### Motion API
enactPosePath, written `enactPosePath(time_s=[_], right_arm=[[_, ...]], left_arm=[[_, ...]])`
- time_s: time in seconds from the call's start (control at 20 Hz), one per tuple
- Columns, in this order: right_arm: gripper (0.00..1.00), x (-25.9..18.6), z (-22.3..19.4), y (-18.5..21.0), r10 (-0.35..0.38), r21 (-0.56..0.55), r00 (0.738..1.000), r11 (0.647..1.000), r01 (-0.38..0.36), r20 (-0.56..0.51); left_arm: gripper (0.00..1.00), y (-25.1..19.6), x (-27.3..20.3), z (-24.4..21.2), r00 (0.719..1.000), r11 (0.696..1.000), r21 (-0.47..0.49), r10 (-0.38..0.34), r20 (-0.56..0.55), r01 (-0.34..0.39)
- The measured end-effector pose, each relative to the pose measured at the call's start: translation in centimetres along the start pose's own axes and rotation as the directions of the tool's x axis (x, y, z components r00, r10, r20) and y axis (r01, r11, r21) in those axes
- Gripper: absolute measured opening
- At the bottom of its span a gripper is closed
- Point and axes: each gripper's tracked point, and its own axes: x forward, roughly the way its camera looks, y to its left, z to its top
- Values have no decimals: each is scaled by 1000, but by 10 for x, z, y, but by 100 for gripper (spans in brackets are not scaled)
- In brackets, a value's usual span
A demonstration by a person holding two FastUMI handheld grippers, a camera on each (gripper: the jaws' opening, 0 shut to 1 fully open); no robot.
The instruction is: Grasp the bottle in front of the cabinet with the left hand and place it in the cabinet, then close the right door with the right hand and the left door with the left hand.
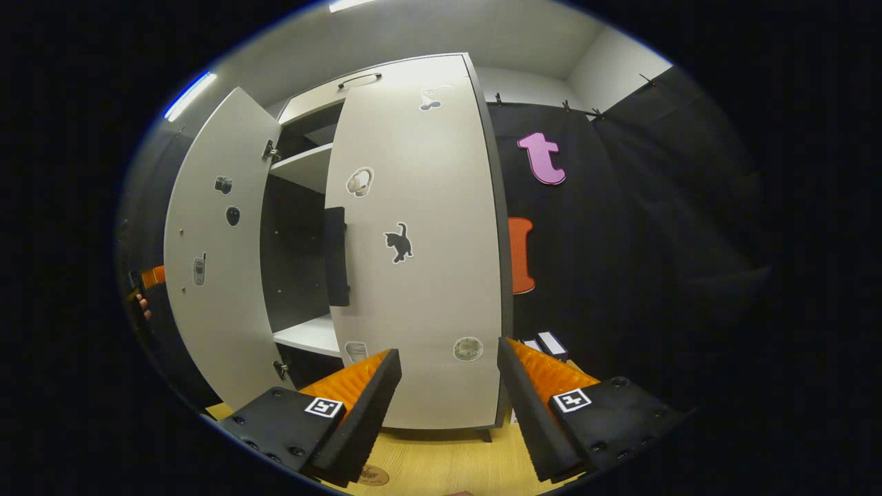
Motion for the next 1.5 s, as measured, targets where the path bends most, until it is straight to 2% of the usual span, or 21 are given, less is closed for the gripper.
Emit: enactPosePath(time_s=[0.05,0.1,0.15,0.2,0.35,0.45,0.5,0.95,1.0,1.05,1.15,1.2,1.45,1.5], right_arm=[[94,-2,-1,-2,-7,2,1000,1000,7,-2],[94,-4,-2,-3,-15,5,1000,1000,15,-6],[94,-6,-4,-5,-23,7,1000,1000,23,-12],[95,-7,-6,-6,-30,9,999,1000,30,-17],[94,-9,-7,-11,-51,12,998,999,52,-26],[94,-11,-6,-14,-64,15,998,998,64,-25],[94,-13,-5,-16,-70,14,997,997,71,-25],[94,-37,-7,-49,-177,-9,984,984,176,-37],[94,-41,-7,-53,-191,-14,981,981,191,-39],[94,-44,-7,-58,-206,-17,978,979,205,-40],[94,-49,-8,-65,-231,-16,972,973,230,-44],[94,-52,-7,-70,-242,-12,969,970,242,-45],[94,-67,0,-87,-300,-1,953,954,300,-40],[94,-70,1,-90,-312,-8,949,950,312,-38]], left_arm=[[92,-9,-1,0,1000,1000,2,-20,1,20],[87,-18,0,-2,999,999,0,-43,-1,43],[92,-27,-1,-4,998,998,-6,-68,-9,68],[87,-38,0,-6,995,995,-11,-95,-15,95],[87,-71,2,-10,985,985,-17,-174,-18,173],[88,-88,4,-16,979,979,-26,-204,-19,204],[92,-96,7,-19,976,976,-29,-218,-22,217],[94,-176,28,-53,925,927,-67,-373,-76,369],[91,-180,29,-57,928,931,-63,-365,-81,360],[94,-178,35,-54,931,933,-50,-359,-72,356],[90,-185,41,-57,929,931,-57,-364,-72,361],[94,-188,44,-60,925,928,-69,-372,-77,367],[93,-214,66,-73,908,912,-72,-409,-87,404],[97,-217,67,-73,909,912,-65,-409,-87,404]])
